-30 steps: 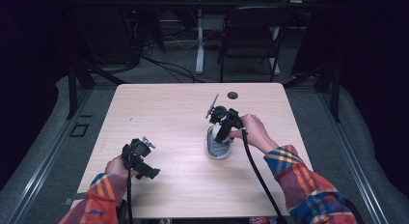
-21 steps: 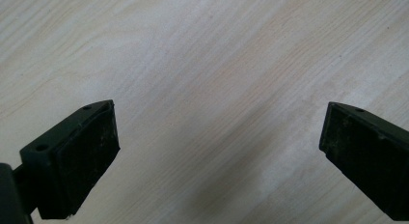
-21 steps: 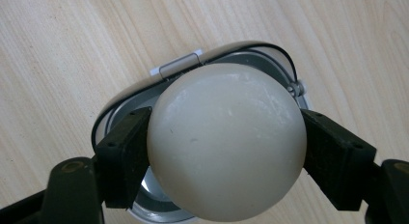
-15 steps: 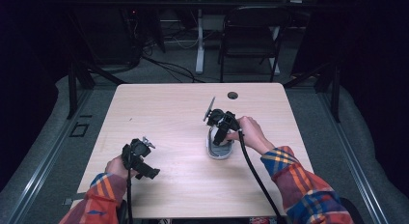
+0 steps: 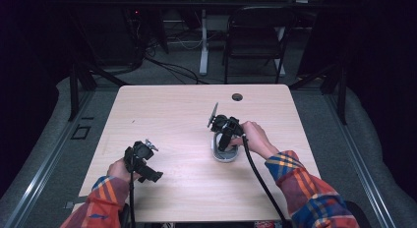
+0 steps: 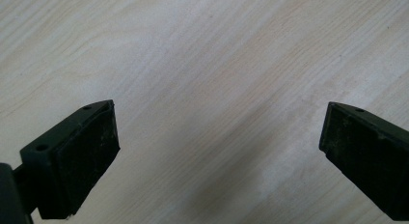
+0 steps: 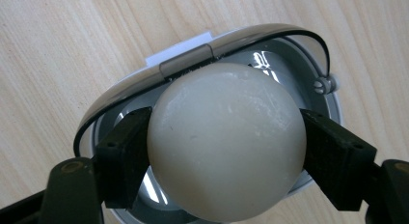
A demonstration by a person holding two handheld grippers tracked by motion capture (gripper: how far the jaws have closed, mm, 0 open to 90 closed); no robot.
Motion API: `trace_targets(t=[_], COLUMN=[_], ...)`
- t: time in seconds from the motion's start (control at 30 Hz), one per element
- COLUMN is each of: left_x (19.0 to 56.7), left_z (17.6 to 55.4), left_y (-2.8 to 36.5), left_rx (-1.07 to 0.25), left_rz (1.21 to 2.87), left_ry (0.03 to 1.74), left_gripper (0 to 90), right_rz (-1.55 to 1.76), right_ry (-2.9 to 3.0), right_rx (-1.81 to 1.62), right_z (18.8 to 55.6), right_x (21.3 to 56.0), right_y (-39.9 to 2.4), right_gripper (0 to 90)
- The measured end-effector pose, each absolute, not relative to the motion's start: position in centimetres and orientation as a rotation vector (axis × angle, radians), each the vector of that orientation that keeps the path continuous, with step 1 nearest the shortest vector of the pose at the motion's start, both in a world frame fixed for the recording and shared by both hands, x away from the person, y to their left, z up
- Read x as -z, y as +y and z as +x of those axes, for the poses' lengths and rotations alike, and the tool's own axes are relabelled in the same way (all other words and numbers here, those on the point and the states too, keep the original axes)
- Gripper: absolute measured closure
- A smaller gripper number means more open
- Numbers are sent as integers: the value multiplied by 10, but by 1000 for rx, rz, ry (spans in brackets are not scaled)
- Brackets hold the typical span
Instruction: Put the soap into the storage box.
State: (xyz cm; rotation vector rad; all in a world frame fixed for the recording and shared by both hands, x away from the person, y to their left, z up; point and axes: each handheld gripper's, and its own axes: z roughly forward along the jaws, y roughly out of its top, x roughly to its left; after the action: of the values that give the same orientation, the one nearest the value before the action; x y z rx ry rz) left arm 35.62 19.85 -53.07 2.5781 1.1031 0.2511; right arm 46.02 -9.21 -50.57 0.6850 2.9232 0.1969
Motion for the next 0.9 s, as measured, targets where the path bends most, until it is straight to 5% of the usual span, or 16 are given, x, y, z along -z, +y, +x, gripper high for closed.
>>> trace_targets(t=[0.9], left_x=[531], left_z=[356], left_y=[198], left_rx=[-249], left_rz=[2586], left_ry=[1107], left_gripper=[3], right_rz=[670], right_ry=[2903], right_rx=[-374], right_z=[433], right_x=[475], right_y=[-127], right_gripper=[79])
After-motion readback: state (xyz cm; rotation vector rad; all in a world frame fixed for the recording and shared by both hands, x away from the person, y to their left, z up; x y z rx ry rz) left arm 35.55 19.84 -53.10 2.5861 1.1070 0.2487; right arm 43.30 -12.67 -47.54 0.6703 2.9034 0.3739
